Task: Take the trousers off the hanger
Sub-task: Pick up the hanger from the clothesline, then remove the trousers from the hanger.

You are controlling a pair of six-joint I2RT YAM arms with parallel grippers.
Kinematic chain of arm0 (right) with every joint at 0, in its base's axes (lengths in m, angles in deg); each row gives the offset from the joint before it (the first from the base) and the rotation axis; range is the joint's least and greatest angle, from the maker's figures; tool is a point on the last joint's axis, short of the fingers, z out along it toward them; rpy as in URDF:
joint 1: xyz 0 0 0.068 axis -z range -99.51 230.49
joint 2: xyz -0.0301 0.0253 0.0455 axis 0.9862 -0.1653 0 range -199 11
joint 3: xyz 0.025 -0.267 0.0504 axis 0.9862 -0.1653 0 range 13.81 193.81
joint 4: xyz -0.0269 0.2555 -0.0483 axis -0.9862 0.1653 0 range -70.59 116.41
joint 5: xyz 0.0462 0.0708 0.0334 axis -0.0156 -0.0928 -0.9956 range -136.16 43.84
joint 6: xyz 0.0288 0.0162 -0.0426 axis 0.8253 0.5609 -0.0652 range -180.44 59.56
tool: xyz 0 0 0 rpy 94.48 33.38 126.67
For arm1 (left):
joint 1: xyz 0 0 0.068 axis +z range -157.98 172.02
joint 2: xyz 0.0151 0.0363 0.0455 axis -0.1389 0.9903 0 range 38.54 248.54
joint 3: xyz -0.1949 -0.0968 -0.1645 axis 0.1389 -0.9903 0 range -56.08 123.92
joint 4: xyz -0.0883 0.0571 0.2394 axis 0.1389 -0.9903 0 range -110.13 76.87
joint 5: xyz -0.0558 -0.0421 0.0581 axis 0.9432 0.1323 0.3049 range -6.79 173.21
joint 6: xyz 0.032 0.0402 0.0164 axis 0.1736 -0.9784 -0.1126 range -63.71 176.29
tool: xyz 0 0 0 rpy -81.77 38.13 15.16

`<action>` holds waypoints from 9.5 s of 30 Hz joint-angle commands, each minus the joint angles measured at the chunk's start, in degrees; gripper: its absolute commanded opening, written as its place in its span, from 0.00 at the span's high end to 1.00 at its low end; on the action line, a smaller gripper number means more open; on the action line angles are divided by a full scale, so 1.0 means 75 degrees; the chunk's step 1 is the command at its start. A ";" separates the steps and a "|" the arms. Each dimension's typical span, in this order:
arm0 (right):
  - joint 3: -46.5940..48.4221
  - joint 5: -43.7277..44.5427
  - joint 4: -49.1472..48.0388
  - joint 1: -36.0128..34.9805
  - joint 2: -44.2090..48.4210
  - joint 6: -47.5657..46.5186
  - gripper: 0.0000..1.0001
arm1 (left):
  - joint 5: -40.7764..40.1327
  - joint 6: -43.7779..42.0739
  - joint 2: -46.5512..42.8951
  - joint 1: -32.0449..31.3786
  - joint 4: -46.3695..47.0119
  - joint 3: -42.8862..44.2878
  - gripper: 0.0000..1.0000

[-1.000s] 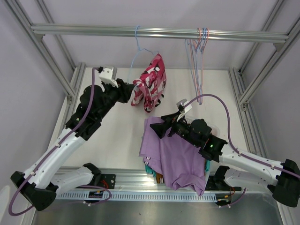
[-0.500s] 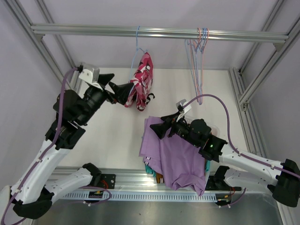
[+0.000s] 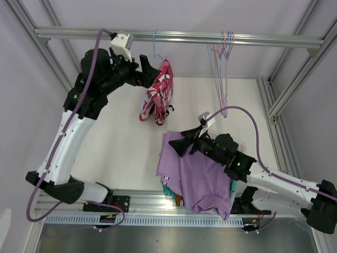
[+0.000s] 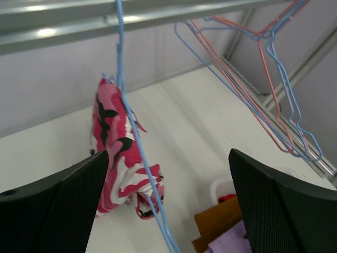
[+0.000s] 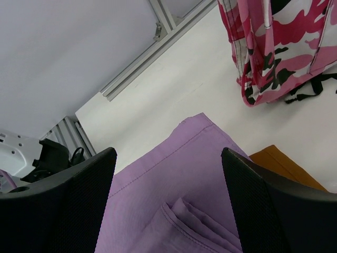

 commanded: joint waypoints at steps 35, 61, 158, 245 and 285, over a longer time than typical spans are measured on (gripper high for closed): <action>-0.0248 -0.0694 -0.0558 0.0862 -0.0239 0.0136 0.14 | 0.6890 0.4164 0.1562 0.0847 0.4416 -0.1290 0.28; 0.0009 -0.1116 -0.1004 0.1014 -0.1259 0.0277 0.14 | 0.5556 0.4492 0.2136 0.1034 0.2881 -0.0845 0.67; 0.3136 0.1029 -0.0816 -0.1201 -0.4153 -0.1211 0.09 | 0.1384 0.3272 -0.4766 0.1794 0.2904 -0.6375 1.00; 0.4838 0.2400 0.0028 -0.0709 -0.5981 -0.1164 0.14 | 0.2215 0.3602 -0.3360 0.2663 0.3538 -0.7102 1.00; 0.5318 0.3524 -0.1203 -0.0709 -0.7306 -0.1961 0.11 | 0.2461 0.3637 -0.3395 0.2640 0.3619 -0.7114 1.00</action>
